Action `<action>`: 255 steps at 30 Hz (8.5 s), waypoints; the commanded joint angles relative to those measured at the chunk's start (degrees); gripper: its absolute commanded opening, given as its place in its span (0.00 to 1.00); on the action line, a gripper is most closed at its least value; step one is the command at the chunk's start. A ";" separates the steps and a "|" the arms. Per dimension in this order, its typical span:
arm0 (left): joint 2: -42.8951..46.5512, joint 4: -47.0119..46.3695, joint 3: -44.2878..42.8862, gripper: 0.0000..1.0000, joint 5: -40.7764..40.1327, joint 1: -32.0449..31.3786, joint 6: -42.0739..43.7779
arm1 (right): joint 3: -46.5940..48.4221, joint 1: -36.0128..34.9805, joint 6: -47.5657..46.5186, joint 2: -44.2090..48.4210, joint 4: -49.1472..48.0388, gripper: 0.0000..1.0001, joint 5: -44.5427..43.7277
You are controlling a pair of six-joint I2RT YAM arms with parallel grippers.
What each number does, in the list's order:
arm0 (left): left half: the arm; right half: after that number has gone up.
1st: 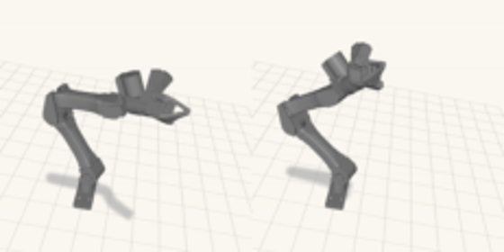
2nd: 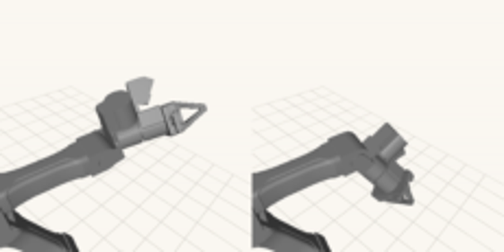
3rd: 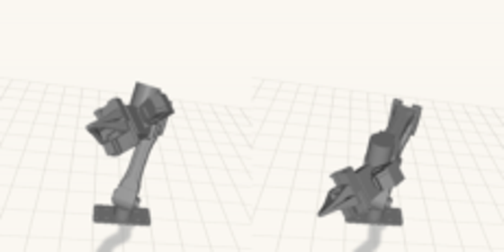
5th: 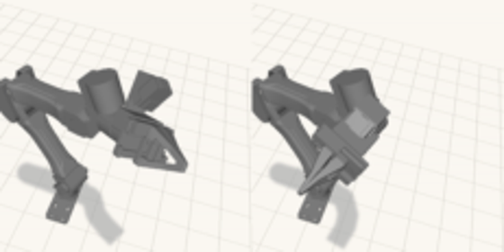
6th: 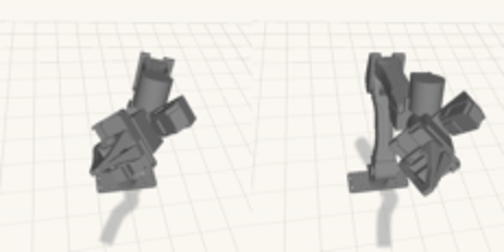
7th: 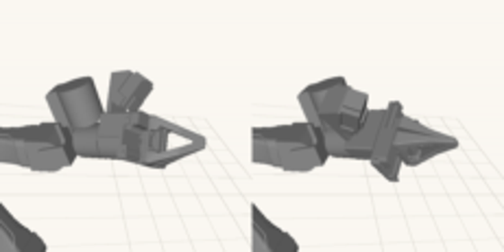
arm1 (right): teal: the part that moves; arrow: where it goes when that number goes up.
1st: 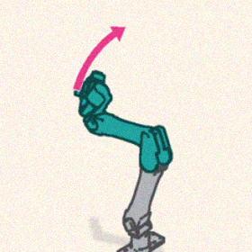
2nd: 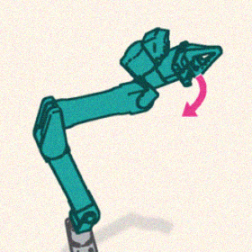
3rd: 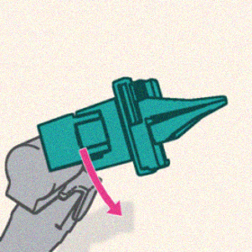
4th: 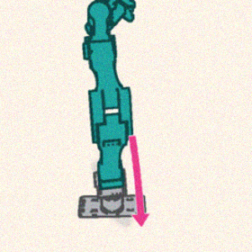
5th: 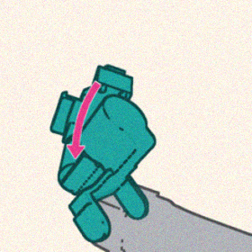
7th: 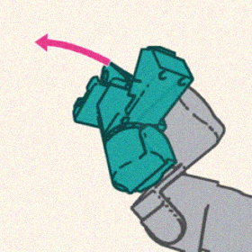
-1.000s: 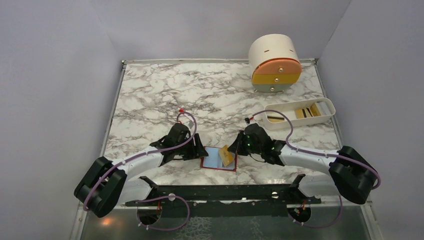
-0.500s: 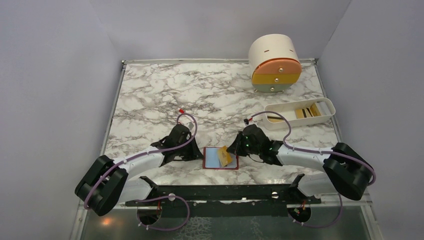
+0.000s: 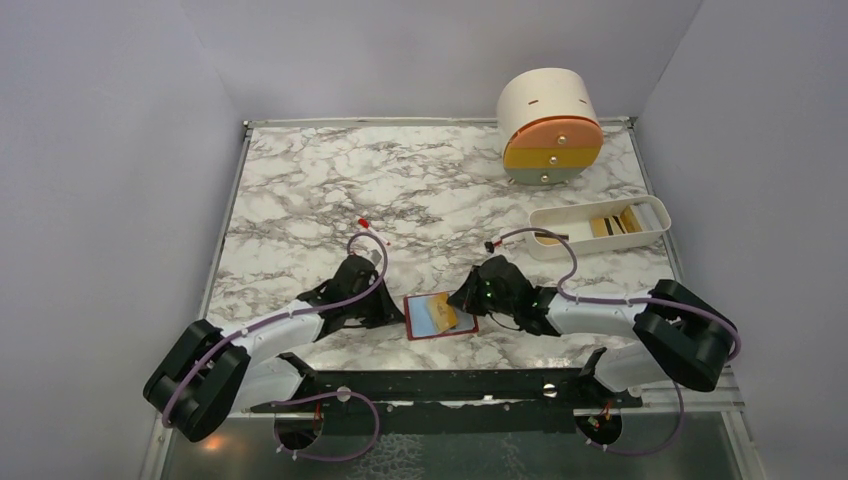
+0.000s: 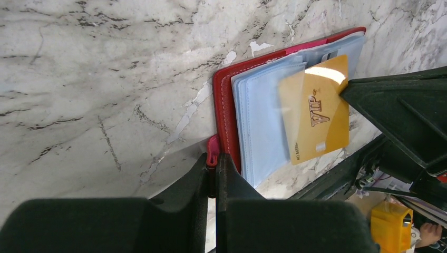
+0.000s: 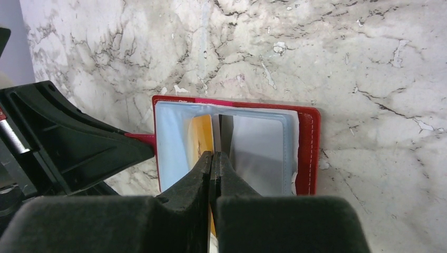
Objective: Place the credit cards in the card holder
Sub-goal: Insert the credit card into the card holder, then turn over the card slot in the card holder, then pick up the credit card from the storage box.
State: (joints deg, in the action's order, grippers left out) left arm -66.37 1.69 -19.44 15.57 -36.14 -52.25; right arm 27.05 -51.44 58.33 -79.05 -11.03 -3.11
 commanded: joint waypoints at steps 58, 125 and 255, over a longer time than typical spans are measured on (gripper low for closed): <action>2.47 -1.33 1.86 0.00 1.26 -0.38 -2.77 | 4.38 -12.59 2.36 -6.34 -0.62 0.23 -9.93; -0.71 -12.50 -0.19 0.56 5.36 -0.16 -1.43 | 13.10 -13.85 1.86 -12.85 17.19 0.15 -12.00; 10.92 23.41 -23.27 0.99 -16.44 -10.93 27.71 | 36.59 62.95 -89.27 -25.26 17.18 0.30 -24.83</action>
State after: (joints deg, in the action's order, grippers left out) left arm -56.42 25.12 -42.63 0.51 -47.31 -25.52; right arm 63.61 10.98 -30.28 -104.14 8.51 -25.85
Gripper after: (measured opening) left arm 0.991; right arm 0.327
